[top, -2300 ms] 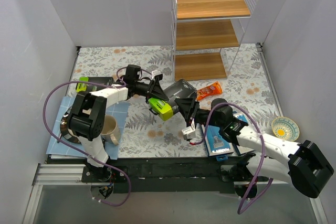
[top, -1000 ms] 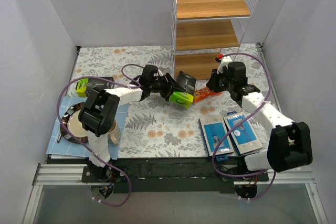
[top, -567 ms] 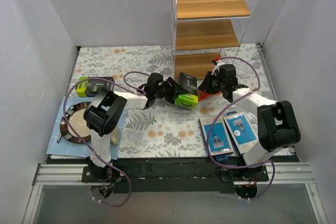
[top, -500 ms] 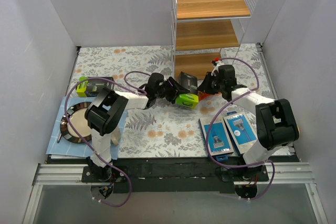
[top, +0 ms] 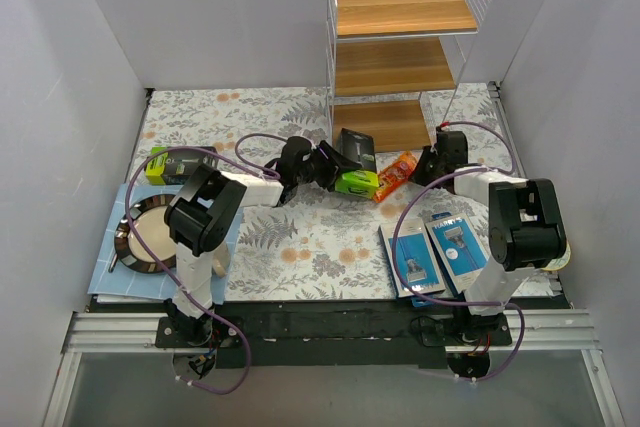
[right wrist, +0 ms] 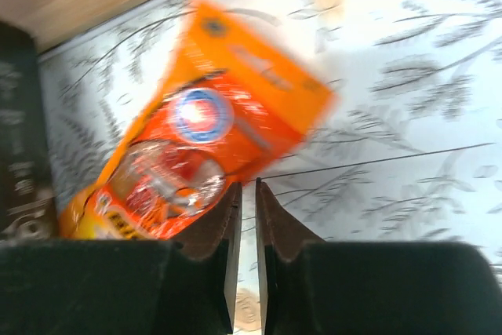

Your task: Place and organize the shaving razors onto the shelf

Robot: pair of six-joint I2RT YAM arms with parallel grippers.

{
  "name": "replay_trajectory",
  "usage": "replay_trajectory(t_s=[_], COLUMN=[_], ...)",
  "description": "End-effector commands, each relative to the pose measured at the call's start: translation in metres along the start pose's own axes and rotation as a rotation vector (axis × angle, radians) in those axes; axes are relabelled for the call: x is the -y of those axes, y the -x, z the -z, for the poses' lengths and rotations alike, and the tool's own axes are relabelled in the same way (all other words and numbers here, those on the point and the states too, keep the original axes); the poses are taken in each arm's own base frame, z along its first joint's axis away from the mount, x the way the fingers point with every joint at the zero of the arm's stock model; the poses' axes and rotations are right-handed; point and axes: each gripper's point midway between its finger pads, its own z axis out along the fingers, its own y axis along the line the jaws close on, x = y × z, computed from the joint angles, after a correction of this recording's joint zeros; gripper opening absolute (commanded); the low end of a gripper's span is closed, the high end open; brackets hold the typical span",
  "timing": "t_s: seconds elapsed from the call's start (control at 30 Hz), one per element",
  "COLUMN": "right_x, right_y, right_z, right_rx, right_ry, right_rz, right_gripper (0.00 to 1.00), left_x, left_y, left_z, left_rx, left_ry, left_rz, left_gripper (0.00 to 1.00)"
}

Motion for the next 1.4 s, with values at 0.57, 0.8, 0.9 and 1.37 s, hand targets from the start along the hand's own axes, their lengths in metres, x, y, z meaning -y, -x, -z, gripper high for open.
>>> replay_trajectory(t_s=[0.57,0.8,0.9,1.37], right_x=[-0.066,-0.050,-0.036,0.000], right_y=[0.035,0.014,0.014,-0.003], right_z=[0.021,0.004,0.000,-0.018], right_rx=[0.083,-0.002,-0.007,-0.070], right_ry=[0.248,0.147,0.061,-0.057], right_rz=[0.128,0.001,-0.018,0.053], right_gripper=[0.67,0.76,0.74,0.31], left_x=[0.003,-0.016,-0.027,-0.041], left_y=[0.049,0.048,0.047,0.050], left_z=[-0.017,-0.021,-0.022,-0.026], left_rx=[0.113,0.118,0.118,0.134], left_ry=[-0.036,0.020,0.051,0.104], left_rz=[0.107,0.142,0.162,0.193], left_gripper=[0.32,0.37,0.39,0.40])
